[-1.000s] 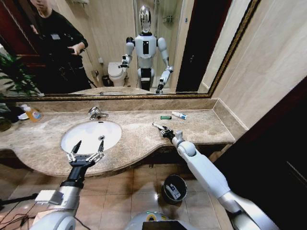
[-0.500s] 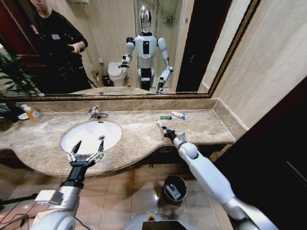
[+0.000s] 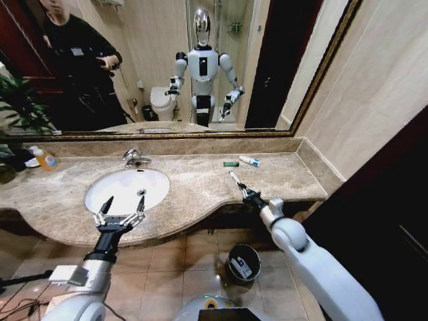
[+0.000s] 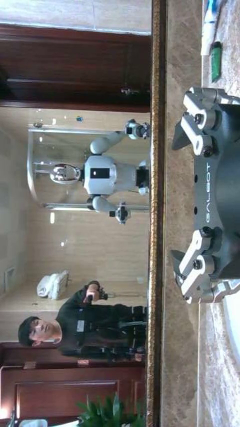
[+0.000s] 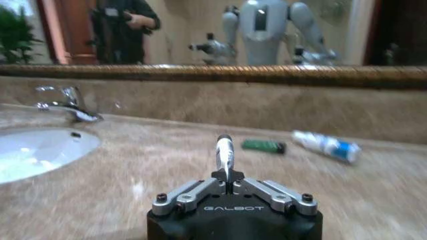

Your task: Pick up the trash from the sink and place it in the trash bin.

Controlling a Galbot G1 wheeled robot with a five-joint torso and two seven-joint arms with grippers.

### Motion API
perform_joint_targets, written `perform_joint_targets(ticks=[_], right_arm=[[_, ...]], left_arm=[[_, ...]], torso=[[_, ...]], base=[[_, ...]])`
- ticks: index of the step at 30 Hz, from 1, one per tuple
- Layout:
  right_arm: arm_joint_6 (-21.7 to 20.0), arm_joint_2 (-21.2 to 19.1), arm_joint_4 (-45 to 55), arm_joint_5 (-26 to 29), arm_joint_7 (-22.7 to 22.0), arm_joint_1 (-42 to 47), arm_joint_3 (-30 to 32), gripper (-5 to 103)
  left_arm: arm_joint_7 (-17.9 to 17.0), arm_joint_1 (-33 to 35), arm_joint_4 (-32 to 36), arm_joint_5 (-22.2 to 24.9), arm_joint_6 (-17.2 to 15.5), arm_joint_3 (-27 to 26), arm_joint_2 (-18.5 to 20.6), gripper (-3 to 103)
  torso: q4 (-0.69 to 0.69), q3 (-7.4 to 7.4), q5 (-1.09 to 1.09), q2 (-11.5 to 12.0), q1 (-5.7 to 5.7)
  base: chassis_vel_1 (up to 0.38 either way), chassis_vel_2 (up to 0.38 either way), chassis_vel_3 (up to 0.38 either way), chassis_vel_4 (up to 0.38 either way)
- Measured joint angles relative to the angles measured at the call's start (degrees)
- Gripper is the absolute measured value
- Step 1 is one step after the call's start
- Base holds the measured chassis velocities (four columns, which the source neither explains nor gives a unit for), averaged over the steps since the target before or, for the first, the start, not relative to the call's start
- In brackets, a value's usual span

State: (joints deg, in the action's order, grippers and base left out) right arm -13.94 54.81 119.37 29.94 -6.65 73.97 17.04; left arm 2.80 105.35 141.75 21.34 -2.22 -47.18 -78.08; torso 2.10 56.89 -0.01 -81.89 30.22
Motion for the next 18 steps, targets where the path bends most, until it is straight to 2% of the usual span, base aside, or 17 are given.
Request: perform_joint_targets(ticks=[3, 6, 7, 10, 16, 18], right_arm=[[0.14, 1.33, 2.5, -1.65, -0.55, 6.05, 2.97, 1], [2.12, 3.9, 4.17, -5.67, 0.99, 13.15, 6.98, 1], [2.12, 3.9, 4.17, -5.67, 0.99, 13.15, 6.98, 1], [4.93, 7.69, 4.94, -9.83, 2.69, 21.4, 9.98, 1], [8.32, 12.1, 1.45, -14.26, 4.36, 25.91, 10.02, 1], [10.06, 14.31, -2.67, -16.31, 5.03, 25.59, 9.48, 1]], left_arm=[[0.0, -0.01, 0.0, 0.0, 0.0, 0.0, 0.0, 100], [0.0, -0.01, 0.0, 0.0, 0.0, 0.0, 0.0, 100], [0.0, -0.01, 0.0, 0.0, 0.0, 0.0, 0.0, 100], [0.0, -0.01, 0.0, 0.0, 0.0, 0.0, 0.0, 100], [0.0, -0.01, 0.0, 0.0, 0.0, 0.0, 0.0, 100], [0.0, 0.0, 0.0, 0.0, 0.0, 0.0, 0.0, 100]], torso=[[0.01, 0.0, -0.01, 0.0, 0.0], [0.0, 0.0, 0.01, 0.0, 0.0], [0.0, 0.0, 0.01, 0.0, 0.0], [0.0, 0.0, 0.01, 0.0, 0.0], [0.0, 0.0, 0.02, 0.0, 0.0], [0.0, 0.0, 0.02, 0.0, 0.0]], base=[[0.0, 0.0, 0.0, 0.0], [0.0, 0.0, 0.0, 0.0], [0.0, 0.0, 0.0, 0.0], [0.0, 0.0, 0.0, 0.0], [0.0, 0.0, 0.0, 0.0], [0.0, 0.0, 0.0, 0.0]])
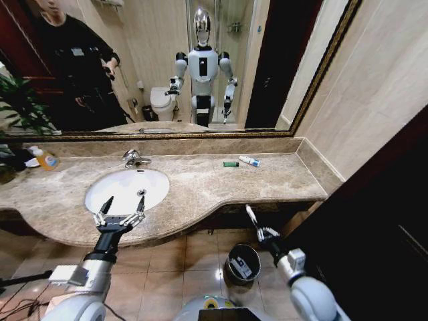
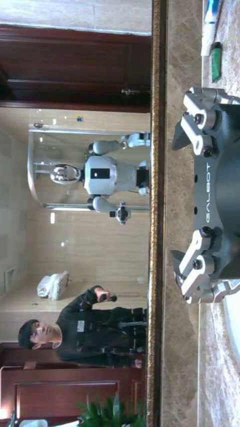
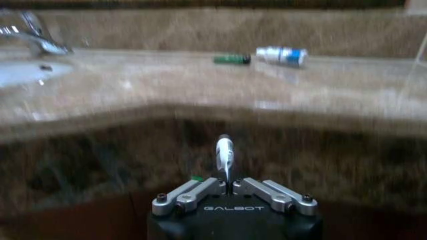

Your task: Pick up the trash from the sink and place it in the trash bin.

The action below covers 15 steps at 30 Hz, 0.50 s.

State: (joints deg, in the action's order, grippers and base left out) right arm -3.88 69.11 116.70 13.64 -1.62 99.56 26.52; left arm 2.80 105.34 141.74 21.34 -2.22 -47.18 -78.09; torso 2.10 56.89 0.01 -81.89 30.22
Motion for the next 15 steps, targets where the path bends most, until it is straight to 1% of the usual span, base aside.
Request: perform_joint_targets(ticks=[2, 3, 6, 7, 10, 11, 13, 14, 15], right_arm=[[0.39, 0.57, -1.45, -0.54, 0.14, -0.43, -0.17, 1], [1.65, 2.35, -6.97, -2.07, 0.27, -2.88, -0.69, 1], [2.85, 4.65, -16.35, -3.46, 0.34, -6.92, -1.23, 1], [2.85, 4.65, -16.35, -3.46, 0.34, -6.92, -1.23, 1], [3.63, 6.19, -24.1, -4.15, 0.44, -10.1, -1.44, 1], [3.63, 6.19, -24.1, -4.15, 0.44, -10.1, -1.44, 1], [4.94, 6.98, -29.84, -4.96, 0.58, -12.22, -1.39, 1], [4.94, 6.98, -29.84, -4.96, 0.58, -12.22, -1.39, 1], [6.23, 7.46, -33.88, -5.41, 0.51, -13.62, -1.37, 1]], left_arm=[[0.0, 0.0, 0.01, 0.0, 0.0, 0.0, 0.0, 100], [0.0, 0.0, 0.01, 0.0, 0.0, 0.0, 0.0, 100], [0.0, 0.0, 0.0, 0.0, 0.0, 0.0, 0.0, 100], [0.0, 0.0, 0.0, 0.0, 0.0, 0.0, 0.0, 100], [0.0, 0.0, 0.0, 0.0, 0.0, 0.0, 0.0, 100], [0.0, 0.0, 0.0, 0.0, 0.0, 0.0, 0.0, 100], [0.0, 0.0, 0.0, 0.0, 0.0, -0.01, 0.0, 100], [0.0, 0.0, 0.0, 0.0, 0.0, -0.01, 0.0, 100], [0.0, 0.0, 0.0, 0.0, 0.0, 0.0, 0.0, 100]], torso=[[0.0, 0.0, 0.0, 0.0, 0.0], [0.01, 0.0, -0.01, 0.0, 0.0], [0.01, 0.01, -0.02, 0.01, 0.01], [0.01, 0.01, -0.02, 0.01, 0.01], [0.02, 0.01, -0.01, 0.01, 0.01], [0.02, 0.01, -0.01, 0.01, 0.01], [0.02, 0.01, -0.01, 0.01, 0.01], [0.02, 0.01, -0.01, 0.01, 0.01], [0.01, 0.01, -0.01, 0.01, 0.01]], base=[[0.0, 0.0, 0.0, 0.0], [0.0, 0.0, 0.0, 0.0], [0.0, 0.0, 0.0, 0.0], [0.0, 0.0, 0.0, 0.0], [0.0, 0.0, 0.0, 0.0], [0.0, 0.0, 0.0, 0.0], [0.0, 0.0, 0.0, 0.0], [0.0, 0.0, 0.0, 0.0], [0.0, 0.0, 0.0, 0.0]])
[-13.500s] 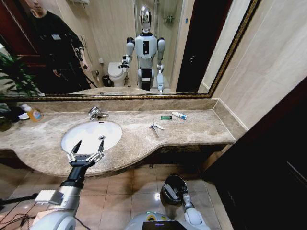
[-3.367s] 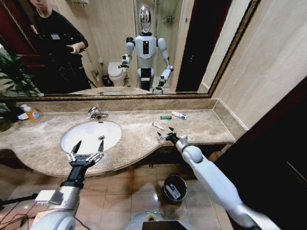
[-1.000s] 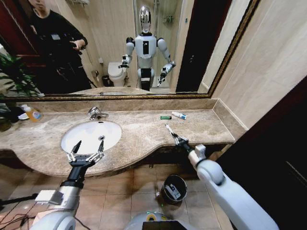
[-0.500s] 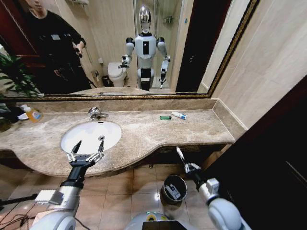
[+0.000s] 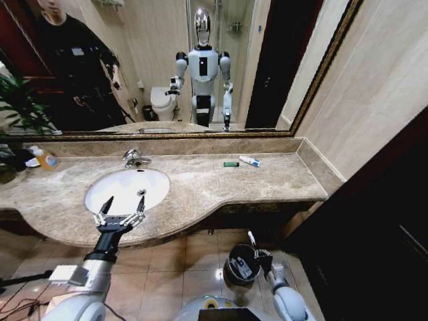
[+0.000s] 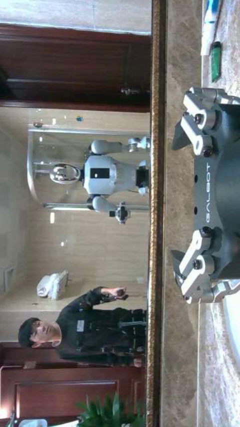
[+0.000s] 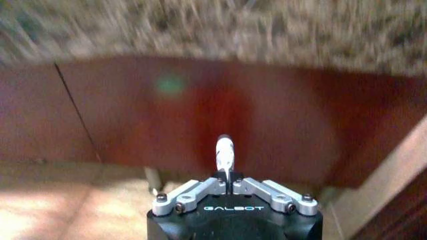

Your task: Pick up the trash from the sink and place it in the trash bin.

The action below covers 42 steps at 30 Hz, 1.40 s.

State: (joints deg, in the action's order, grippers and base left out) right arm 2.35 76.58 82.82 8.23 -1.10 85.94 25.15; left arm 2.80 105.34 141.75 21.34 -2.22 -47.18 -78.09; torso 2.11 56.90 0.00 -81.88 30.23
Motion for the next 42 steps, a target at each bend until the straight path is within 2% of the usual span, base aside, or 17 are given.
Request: perform_joint_targets(ticks=[6, 9, 19, 21, 22, 26, 28, 29, 30, 32, 35, 36, 37, 40, 42], right_arm=[[4.89, 0.45, -12.11, -1.2, -1.62, -4.14, -1.21, 1], [5.96, 0.71, -14.65, -2.1, -1.84, -5.29, -1.61, 1], [6.69, 2.62, -19.89, -3.26, -1.94, -8.56, -2.45, -2], [7.35, 2.95, -21.02, -4.15, -2.52, -9.24, -2.63, 7], [7.35, 2.95, -21.02, -4.15, -2.52, -9.24, -2.63, 7], [8.08, 3.49, -22.3, -5.46, -3.32, -10.23, -2.92, 29], [8.08, 3.63, -22.31, -5.6, -3.35, -10.33, -2.95, 29], [8.07, 3.78, -22.31, -5.74, -3.37, -10.47, -2.97, 40], [8.07, 3.9, -22.29, -5.82, -3.39, -10.55, -2.97, 45], [8.06, 3.97, -22.26, -5.86, -3.39, -10.58, -2.97, 45], [7.88, 4.17, -21.88, -5.96, -3.46, -10.58, -2.98, 62], [7.88, 4.17, -21.88, -5.96, -3.46, -10.58, -2.98, 62], [7.84, 4.21, -21.72, -5.96, -3.48, -10.53, -2.99, 67], [7.71, 4.23, -21.38, -5.96, -3.52, -10.34, -2.99, 73], [7.65, 4.2, -21.08, -5.97, -3.56, -10.12, -2.98, 83]], left_arm=[[0.0, 0.0, 0.0, 0.0, 0.0, 0.0, 0.0, 100], [0.0, 0.0, 0.0, 0.0, 0.0, 0.01, 0.0, 100], [0.0, 0.0, 0.0, 0.0, 0.0, 0.0, 0.0, 100], [0.0, 0.0, 0.0, 0.0, 0.0, 0.01, 0.0, 100], [0.0, 0.0, 0.0, 0.0, 0.0, 0.01, 0.0, 100], [0.0, 0.0, 0.0, 0.0, 0.0, 0.01, 0.0, 100], [0.0, 0.0, 0.0, 0.0, 0.0, 0.0, 0.0, 100], [0.0, 0.0, 0.0, 0.0, 0.0, 0.0, 0.0, 100], [0.0, 0.0, 0.0, 0.0, 0.0, 0.0, 0.0, 100], [0.0, 0.0, 0.0, 0.0, 0.0, 0.0, 0.0, 100], [0.0, 0.0, 0.0, 0.0, 0.0, 0.0, 0.0, 100], [0.0, 0.0, 0.0, 0.0, 0.0, 0.0, 0.0, 100], [0.0, 0.0, 0.0, 0.0, 0.0, 0.0, 0.0, 100], [0.0, 0.0, 0.0, 0.0, 0.0, 0.0, 0.0, 100], [0.0, 0.0, 0.0, 0.0, 0.0, 0.0, 0.0, 100]], torso=[[0.0, 0.0, 0.0, 0.0, 0.0], [0.0, 0.0, 0.02, 0.0, 0.0], [0.0, 0.0, 0.0, 0.0, 0.0], [0.0, 0.0, 0.0, 0.0, 0.0], [0.0, 0.0, 0.0, 0.0, 0.0], [0.0, 0.0, 0.0, 0.0, 0.0], [0.0, 0.0, 0.0, 0.0, 0.0], [0.0, 0.0, 0.0, 0.0, 0.0], [0.0, 0.0, 0.0, 0.0, 0.0], [0.0, 0.0, 0.0, 0.0, 0.0], [0.0, 0.0, 0.0, 0.0, 0.0], [0.0, 0.0, 0.0, 0.0, 0.0], [0.0, 0.0, 0.0, 0.0, 0.0], [0.0, 0.0, 0.0, 0.0, 0.0], [0.0, 0.0, 0.0, 0.0, 0.0]], base=[[0.0, 0.0, 0.0, 0.0], [0.0, 0.0, 0.0, 0.0], [0.0, 0.0, 0.0, 0.0], [0.0, 0.0, 0.0, 0.0], [0.0, 0.0, 0.0, 0.0], [0.0, 0.0, 0.0, 0.0], [0.0, 0.0, 0.0, 0.0], [0.0, 0.0, 0.0, 0.0], [0.0, 0.0, 0.0, 0.0], [0.0, 0.0, 0.0, 0.0], [0.0, 0.0, 0.0, 0.0], [0.0, 0.0, 0.0, 0.0], [0.0, 0.0, 0.0, 0.0], [0.0, 0.0, 0.0, 0.0], [0.0, 0.0, 0.0, 0.0]])
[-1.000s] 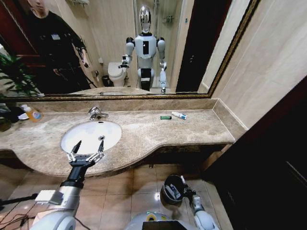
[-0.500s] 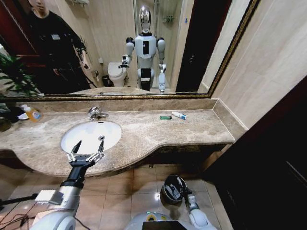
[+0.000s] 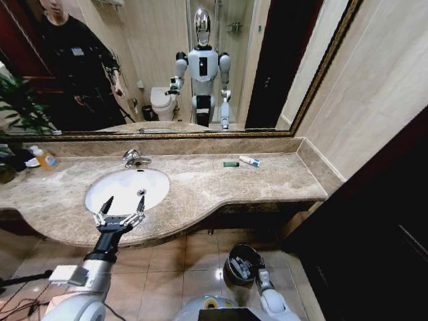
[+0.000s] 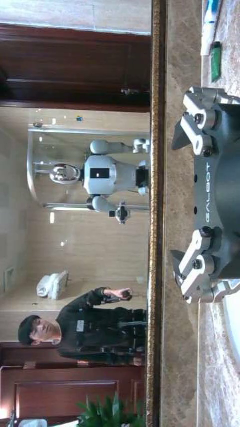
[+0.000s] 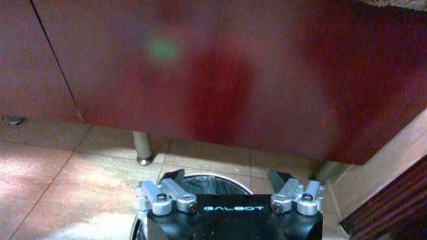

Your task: Pick up the trash from the sink and place it in the trash bin.

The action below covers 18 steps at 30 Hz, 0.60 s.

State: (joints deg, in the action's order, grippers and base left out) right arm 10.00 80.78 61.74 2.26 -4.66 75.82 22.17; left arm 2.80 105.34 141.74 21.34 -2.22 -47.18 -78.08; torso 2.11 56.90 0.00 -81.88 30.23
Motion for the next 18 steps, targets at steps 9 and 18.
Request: perform_joint_targets(ticks=[9, 18], right_arm=[[-0.2, -0.63, 1.1, 0.14, -0.22, 0.64, 0.12, 100], [-1.77, -1.8, 9.95, 2.63, -0.43, 4.2, 1.05, 100]], left_arm=[[0.0, 0.0, 0.0, 0.0, 0.0, 0.0, 0.0, 100], [0.0, 0.0, 0.0, 0.0, 0.0, 0.0, 0.0, 100]], torso=[[0.0, 0.0, 0.0, 0.0, 0.0], [0.0, 0.0, -0.01, 0.0, 0.0]], base=[[0.0, 0.0, 0.0, 0.0], [0.0, 0.0, 0.0, 0.0]])
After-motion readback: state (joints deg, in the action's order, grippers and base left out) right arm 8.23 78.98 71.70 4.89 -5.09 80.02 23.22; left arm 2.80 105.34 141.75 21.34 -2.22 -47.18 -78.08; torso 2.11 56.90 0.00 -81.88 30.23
